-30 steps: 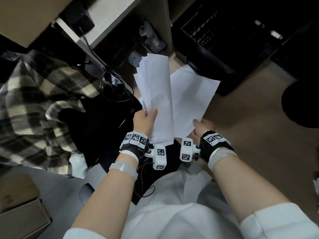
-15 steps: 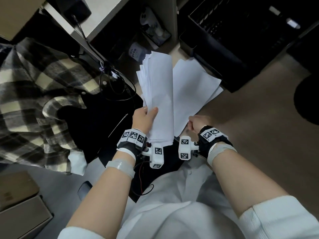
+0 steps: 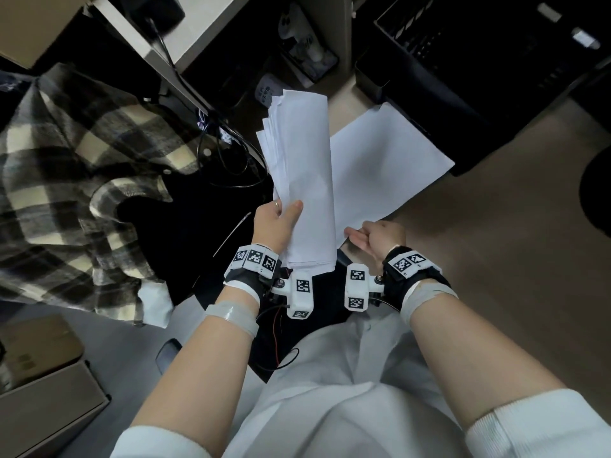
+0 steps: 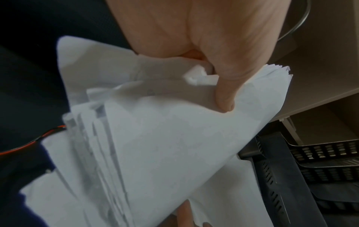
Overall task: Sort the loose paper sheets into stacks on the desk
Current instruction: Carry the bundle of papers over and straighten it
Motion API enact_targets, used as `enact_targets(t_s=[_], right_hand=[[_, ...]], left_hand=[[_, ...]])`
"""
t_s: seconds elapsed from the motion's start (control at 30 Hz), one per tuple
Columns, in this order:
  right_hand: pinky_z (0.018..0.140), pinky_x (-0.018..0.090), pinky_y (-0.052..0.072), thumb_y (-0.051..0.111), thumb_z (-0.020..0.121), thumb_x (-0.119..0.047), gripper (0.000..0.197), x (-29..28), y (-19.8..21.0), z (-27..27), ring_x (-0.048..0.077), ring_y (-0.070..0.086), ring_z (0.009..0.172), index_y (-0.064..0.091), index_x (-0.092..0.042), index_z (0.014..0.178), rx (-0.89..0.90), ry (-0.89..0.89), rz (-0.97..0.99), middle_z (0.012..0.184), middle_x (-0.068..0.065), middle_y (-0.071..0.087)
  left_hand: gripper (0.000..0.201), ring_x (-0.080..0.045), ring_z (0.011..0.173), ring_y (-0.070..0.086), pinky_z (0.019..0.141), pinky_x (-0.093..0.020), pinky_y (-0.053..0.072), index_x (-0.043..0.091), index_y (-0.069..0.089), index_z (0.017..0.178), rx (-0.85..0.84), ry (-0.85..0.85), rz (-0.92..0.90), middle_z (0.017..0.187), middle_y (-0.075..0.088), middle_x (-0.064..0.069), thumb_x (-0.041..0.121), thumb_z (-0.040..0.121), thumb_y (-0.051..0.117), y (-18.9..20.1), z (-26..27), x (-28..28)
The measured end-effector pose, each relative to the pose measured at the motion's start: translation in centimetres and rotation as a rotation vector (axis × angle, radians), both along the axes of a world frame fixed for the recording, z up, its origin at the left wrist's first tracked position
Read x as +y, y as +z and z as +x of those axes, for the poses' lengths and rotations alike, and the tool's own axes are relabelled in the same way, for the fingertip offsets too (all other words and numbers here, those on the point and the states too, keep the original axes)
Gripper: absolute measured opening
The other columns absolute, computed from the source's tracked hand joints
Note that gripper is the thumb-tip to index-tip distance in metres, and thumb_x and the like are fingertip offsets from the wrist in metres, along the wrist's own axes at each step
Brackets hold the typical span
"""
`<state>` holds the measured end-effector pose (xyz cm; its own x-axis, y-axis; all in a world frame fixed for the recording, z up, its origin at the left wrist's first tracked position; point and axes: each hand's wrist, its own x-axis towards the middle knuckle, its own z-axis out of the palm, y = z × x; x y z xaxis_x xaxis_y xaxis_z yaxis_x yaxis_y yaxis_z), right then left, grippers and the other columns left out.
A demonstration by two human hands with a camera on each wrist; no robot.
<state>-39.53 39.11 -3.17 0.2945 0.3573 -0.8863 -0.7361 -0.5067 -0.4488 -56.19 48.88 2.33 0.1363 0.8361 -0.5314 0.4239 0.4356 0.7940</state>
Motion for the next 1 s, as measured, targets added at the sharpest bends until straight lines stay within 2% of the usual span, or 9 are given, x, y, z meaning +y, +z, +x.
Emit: enact_targets(t_s=[0.1, 0.33, 0.43, 0.5, 0.57, 0.7, 0.87, 0.93, 1.0], right_hand=[[0.063, 0.023, 0.06, 0.042, 0.097, 0.006, 0.008, 0.1, 0.4, -0.3, 0.025, 0.074, 0.084, 0.05, 0.002, 0.098, 0.026, -0.015, 0.021, 0.111, 0.037, 0.064], [0.073, 0.033, 0.061, 0.044, 0.101, -0.003, 0.038, 2.1, -1.1, -2.2, 0.031, 0.068, 0.103, 0.041, 0.007, 0.137, 0.147, 0.046, -0.005, 0.127, 0.028, 0.058], [0.065, 0.029, 0.06, 0.041, 0.102, -0.007, 0.021, 2.5, -1.1, -1.1, 0.027, 0.072, 0.084, 0.05, 0.003, 0.118, 0.083, 0.164, -0.038, 0.117, 0.026, 0.065], [0.065, 0.029, 0.059, 0.041, 0.101, -0.005, 0.015, 2.4, -1.1, -0.1, 0.027, 0.073, 0.084, 0.052, 0.005, 0.097, 0.018, 0.267, -0.087, 0.104, 0.022, 0.069], [0.065, 0.031, 0.06, 0.042, 0.099, 0.0, 0.019, 2.1, -0.9, 0.8, 0.028, 0.074, 0.081, 0.053, 0.007, 0.085, -0.026, 0.316, -0.127, 0.097, 0.02, 0.069], [0.045, 0.027, 0.056, 0.044, 0.098, 0.001, 0.01, 1.7, -0.1, 1.1, 0.023, 0.072, 0.064, 0.052, 0.005, 0.094, -0.009, 0.298, -0.12, 0.096, 0.019, 0.065], [0.052, 0.037, 0.059, 0.06, 0.091, -0.015, 0.019, 0.3, 1.1, 2.3, 0.028, 0.068, 0.055, 0.059, 0.003, 0.085, -0.105, 0.319, -0.128, 0.086, 0.02, 0.068], [0.061, 0.039, 0.058, 0.066, 0.085, -0.025, 0.024, -0.6, 1.7, 3.5, 0.03, 0.062, 0.055, 0.064, -0.004, 0.074, -0.272, 0.361, -0.107, 0.076, 0.016, 0.069], [0.067, 0.038, 0.057, 0.074, 0.08, -0.034, 0.021, -1.5, 3.2, 4.4, 0.028, 0.065, 0.067, 0.069, -0.015, 0.087, -0.362, 0.354, 0.006, 0.081, 0.006, 0.071]], left_hand=[[0.011, -0.016, 0.081, 0.074, 0.07, -0.028, 0.057, 0.008, 0.071, 0.099, -0.052, -0.006, -0.015, 0.088, 0.075, -0.005, 0.014, 0.096, 0.063, 0.2, 0.3, -0.2], [0.017, -0.002, 0.061, 0.066, 0.059, -0.019, 0.051, 0.005, 0.068, 0.082, 0.04, -0.032, 0.028, 0.068, 0.069, 0.008, 0.014, 0.096, 0.063, 0.3, -1.6, 0.2], [0.035, -0.002, 0.051, 0.056, 0.052, -0.023, 0.047, 0.009, 0.054, 0.062, 0.121, -0.062, 0.027, 0.053, 0.06, 0.011, 0.019, 0.093, 0.066, 0.2, -1.5, 0.1], [0.032, -0.018, 0.068, 0.067, 0.065, -0.036, 0.056, -0.006, 0.063, 0.077, 0.097, -0.077, 0.022, 0.073, 0.071, -0.01, 0.023, 0.092, 0.067, 0.2, -1.2, 0.0], [0.028, -0.021, 0.075, 0.07, 0.07, -0.035, 0.057, -0.007, 0.067, 0.087, 0.075, -0.073, 0.007, 0.082, 0.072, -0.014, 0.021, 0.093, 0.066, 0.5, -0.6, -0.3], [0.017, -0.016, 0.073, 0.07, 0.071, -0.032, 0.058, 0.007, 0.068, 0.08, 0.067, -0.085, 0.002, 0.081, 0.072, -0.007, 0.018, 0.093, 0.066, 1.1, 0.2, -0.7], [0.051, -0.032, 0.08, 0.072, 0.077, -0.053, 0.057, -0.008, 0.066, 0.089, 0.076, -0.095, 0.001, 0.086, 0.073, -0.017, 0.042, 0.08, 0.069, 0.6, 1.1, -1.1], [0.042, -0.02, 0.07, 0.066, 0.07, -0.046, 0.057, -0.001, 0.065, 0.079, 0.105, -0.141, 0.01, 0.077, 0.069, -0.009, 0.041, 0.083, 0.07, 0.7, 2.4, -1.7], [0.032, -0.018, 0.07, 0.066, 0.069, -0.035, 0.054, 0.002, 0.068, 0.078, 0.099, -0.177, 0.014, 0.077, 0.072, -0.008, 0.031, 0.09, 0.068, 1.3, 4.4, -2.5]])
